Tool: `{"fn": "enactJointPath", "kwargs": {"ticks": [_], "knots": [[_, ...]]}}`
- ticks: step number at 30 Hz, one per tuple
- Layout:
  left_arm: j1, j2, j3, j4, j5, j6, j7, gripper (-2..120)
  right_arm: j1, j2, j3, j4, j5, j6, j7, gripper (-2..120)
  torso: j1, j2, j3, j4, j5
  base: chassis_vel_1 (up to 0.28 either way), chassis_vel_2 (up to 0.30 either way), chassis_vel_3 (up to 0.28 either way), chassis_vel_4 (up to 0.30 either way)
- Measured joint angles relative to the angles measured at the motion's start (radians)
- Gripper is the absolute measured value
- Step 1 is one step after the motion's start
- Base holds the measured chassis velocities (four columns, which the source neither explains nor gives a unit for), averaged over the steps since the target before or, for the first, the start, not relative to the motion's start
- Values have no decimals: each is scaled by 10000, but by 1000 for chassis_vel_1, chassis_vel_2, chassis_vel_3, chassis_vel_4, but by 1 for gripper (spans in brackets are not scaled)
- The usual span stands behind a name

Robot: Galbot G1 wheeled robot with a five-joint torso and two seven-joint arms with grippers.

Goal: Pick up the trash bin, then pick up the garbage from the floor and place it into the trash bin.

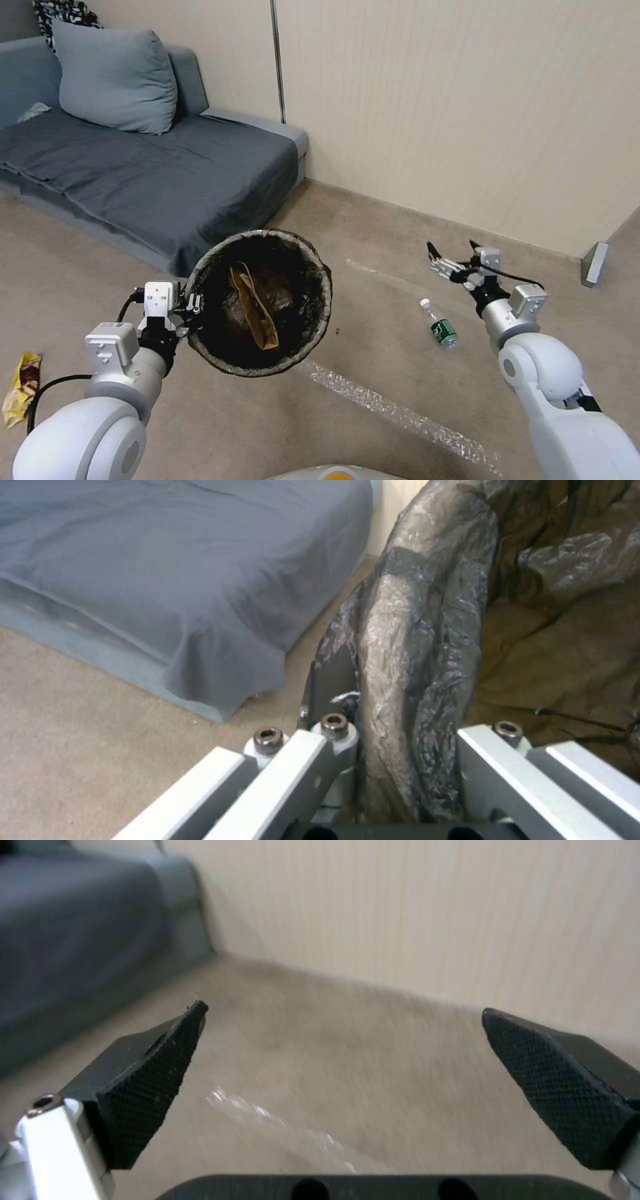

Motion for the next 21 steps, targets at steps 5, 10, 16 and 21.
{"fn": "enactJointPath", "kwargs": {"ticks": [5,10,16,21], "knots": [[-14,-3,-5,0,0,2,0,1,577,92,-114,-1519,22,153,-227,100,0,0,0,1,0,0,0,0,0],[-11,-7,-20,0,18,4,0,1,1471,121,-369,-3487,370,642,-1500,100,0,0,0,0,0,0,0,0,0],[19,-12,-30,0,33,4,-3,1,2124,52,-613,-5014,541,794,-2507,100,0,0,0,0,-1,0,0,0,0],[61,-37,-20,0,63,4,-4,1,2690,229,-754,-6726,239,1043,-3231,100,0,0,0,1,0,0,0,0,0]]}}
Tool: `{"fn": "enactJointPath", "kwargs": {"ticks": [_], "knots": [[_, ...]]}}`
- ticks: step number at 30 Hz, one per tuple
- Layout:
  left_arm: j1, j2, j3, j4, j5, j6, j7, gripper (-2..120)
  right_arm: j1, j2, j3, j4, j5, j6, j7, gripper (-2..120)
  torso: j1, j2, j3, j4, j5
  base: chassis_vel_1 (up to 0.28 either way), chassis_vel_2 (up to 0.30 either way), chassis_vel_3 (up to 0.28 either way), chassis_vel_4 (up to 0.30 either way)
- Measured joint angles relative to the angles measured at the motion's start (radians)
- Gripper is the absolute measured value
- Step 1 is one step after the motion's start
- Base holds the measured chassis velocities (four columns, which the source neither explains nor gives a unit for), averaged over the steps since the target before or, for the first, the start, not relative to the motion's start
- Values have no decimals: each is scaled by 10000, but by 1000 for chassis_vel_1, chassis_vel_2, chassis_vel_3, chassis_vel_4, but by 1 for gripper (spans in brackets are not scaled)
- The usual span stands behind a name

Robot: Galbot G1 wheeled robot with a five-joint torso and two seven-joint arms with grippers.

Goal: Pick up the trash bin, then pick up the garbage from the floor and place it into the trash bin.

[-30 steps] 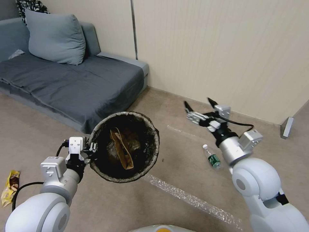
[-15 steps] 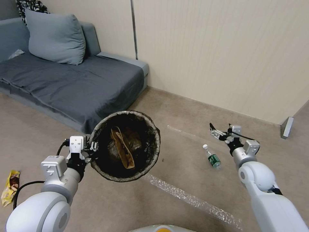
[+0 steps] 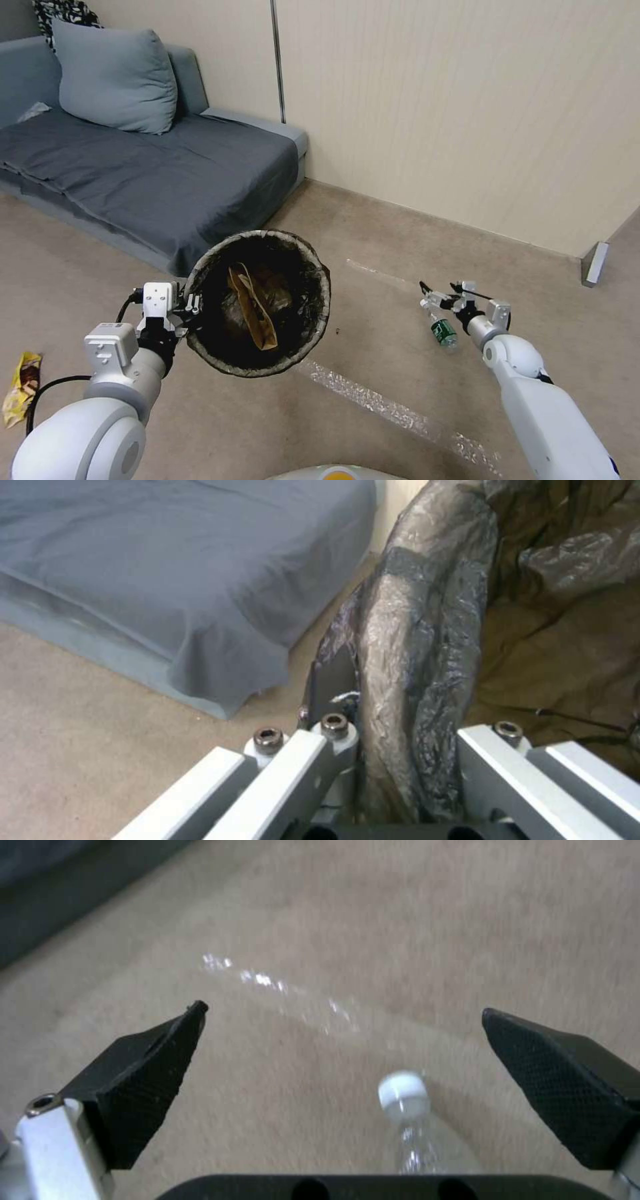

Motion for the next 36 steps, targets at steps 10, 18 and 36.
{"fn": "enactJointPath", "kwargs": {"ticks": [10,18,36], "knots": [[15,12,0,0,4,0,-1,1,448,279,-104,-1464,-461,336,-95,100,0,0,0,0,-2,0,0,0,0],[-7,28,11,0,4,0,-1,1,785,468,-168,-2387,-950,728,4,100,0,0,0,-2,0,0,0,0,0],[-108,68,63,0,2,1,23,1,1641,844,-207,-3846,-1973,688,1187,100,0,0,0,-1,-1,0,0,0,0]]}}
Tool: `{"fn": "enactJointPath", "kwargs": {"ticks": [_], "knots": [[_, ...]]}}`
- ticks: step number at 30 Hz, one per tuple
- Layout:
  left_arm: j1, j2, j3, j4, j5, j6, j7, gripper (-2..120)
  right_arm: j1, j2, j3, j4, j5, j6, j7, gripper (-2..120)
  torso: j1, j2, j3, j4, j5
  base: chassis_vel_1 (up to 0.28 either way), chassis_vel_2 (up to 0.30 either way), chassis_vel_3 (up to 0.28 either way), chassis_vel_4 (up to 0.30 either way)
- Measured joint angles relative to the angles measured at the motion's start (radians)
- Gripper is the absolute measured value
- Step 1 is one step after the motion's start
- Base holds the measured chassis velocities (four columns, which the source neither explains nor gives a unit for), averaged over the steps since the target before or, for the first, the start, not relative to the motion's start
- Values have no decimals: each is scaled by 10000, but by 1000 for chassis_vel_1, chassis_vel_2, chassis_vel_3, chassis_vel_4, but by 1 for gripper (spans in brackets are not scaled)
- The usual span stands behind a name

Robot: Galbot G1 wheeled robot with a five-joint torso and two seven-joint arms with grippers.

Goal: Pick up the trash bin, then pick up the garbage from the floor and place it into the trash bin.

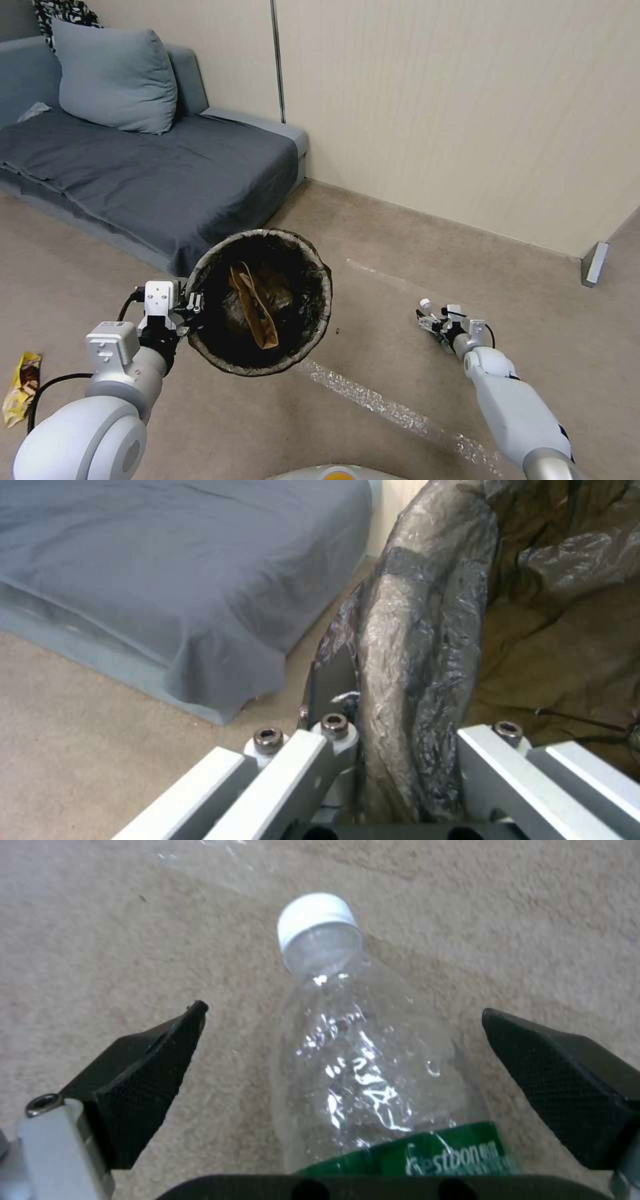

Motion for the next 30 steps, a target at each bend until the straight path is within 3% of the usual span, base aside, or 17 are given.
{"fn": "enactJointPath", "kwargs": {"ticks": [7,9,11,16,17,19,25,30], "knots": [[3,20,-5,-1,-6,0,8,1,52,80,-2,-124,-82,-190,269,99,0,0,-1,0,-2,0,0,0,0],[0,30,-6,0,-9,0,19,1,-9,107,3,-110,-136,-228,334,89,0,0,-2,0,-3,0,0,0,0],[-1,30,-6,0,-10,0,19,1,-32,110,6,-98,-140,-229,341,87,0,0,-2,0,-4,0,0,0,0],[-4,30,-4,0,-14,0,26,1,-167,121,25,-44,-163,-229,345,62,-1,1,-3,-2,-3,0,0,0,0],[-4,30,-4,0,-14,0,26,1,-167,121,25,-44,-163,-229,345,62,-1,1,-3,-2,-3,0,0,0,0],[-4,14,0,0,-14,-2,32,1,-205,137,33,3,-174,-203,352,44,0,1,-2,-1,0,0,0,0,0],[-21,12,0,0,-15,-6,34,1,-275,147,35,114,-184,-137,356,32,-1,1,-1,-2,-1,0,0,0,0],[-37,13,6,-1,-15,-6,34,1,-366,154,53,278,-184,13,412,30,-1,0,0,1,6,0,0,0,0]]}}
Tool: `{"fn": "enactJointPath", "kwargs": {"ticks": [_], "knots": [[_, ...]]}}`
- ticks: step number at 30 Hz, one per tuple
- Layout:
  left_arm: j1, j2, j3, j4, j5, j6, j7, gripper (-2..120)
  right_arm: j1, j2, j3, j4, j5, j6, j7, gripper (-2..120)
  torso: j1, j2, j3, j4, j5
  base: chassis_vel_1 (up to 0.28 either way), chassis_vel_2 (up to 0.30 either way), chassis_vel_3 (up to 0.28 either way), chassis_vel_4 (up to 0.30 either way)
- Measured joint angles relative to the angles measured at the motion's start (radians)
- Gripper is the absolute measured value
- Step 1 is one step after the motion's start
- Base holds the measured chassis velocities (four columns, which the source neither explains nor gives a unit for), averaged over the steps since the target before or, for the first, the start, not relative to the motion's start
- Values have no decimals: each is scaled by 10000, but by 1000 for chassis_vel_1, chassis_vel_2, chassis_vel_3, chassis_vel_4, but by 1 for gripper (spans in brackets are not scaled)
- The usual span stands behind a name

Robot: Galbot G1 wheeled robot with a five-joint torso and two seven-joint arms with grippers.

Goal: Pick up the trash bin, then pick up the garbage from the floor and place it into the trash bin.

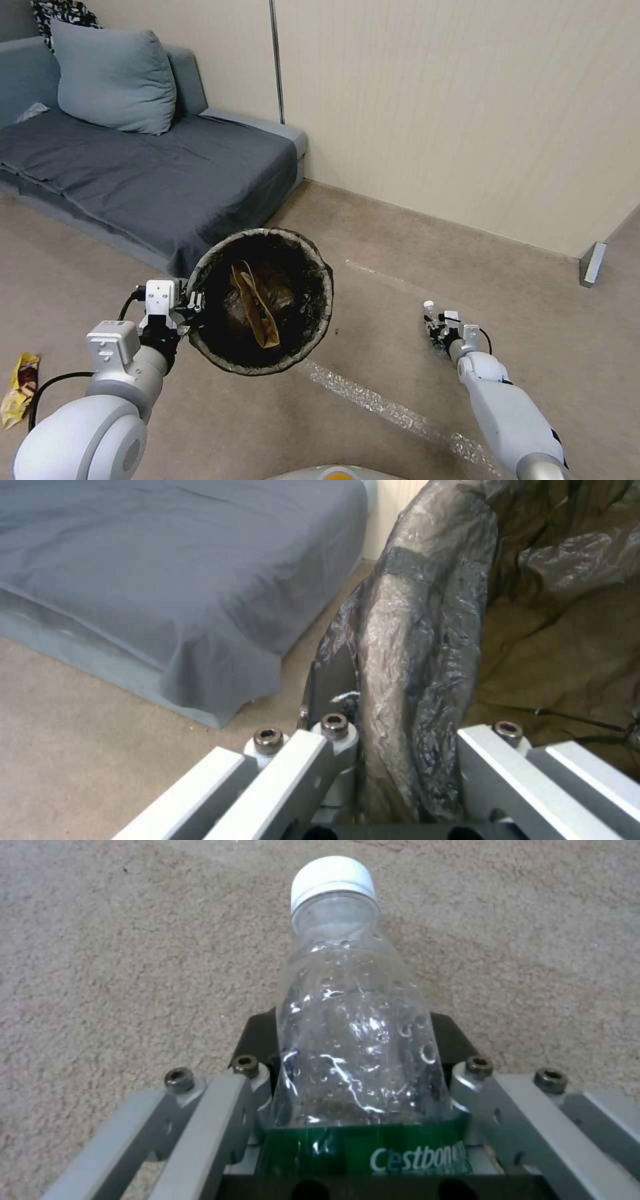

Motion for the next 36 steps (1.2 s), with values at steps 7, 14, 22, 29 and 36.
{"fn": "enactJointPath", "kwargs": {"ticks": [7,14,22,29,36], "knots": [[15,12,4,0,0,0,0,1,-624,-106,209,1938,548,-233,156,28,1,-1,1,3,0,0,0,0,0],[-24,6,45,0,2,0,7,1,-1675,-446,348,6032,1129,-1104,322,28,1,0,1,0,-2,0,0,0,0],[-74,35,48,0,1,0,12,1,-2258,-650,179,9167,1494,-1874,353,28,1,-1,0,-1,-4,0,0,0,0],[-82,57,128,0,-1,3,14,1,-2645,-584,-687,12965,2269,-3067,387,28,0,0,0,-1,-6,0,0,0,0],[-178,-10,391,0,-58,41,-19,1,-2646,-376,-1947,14698,2434,-3636,693,28,1,0,0,-2,-5,0,0,0,0]]}}
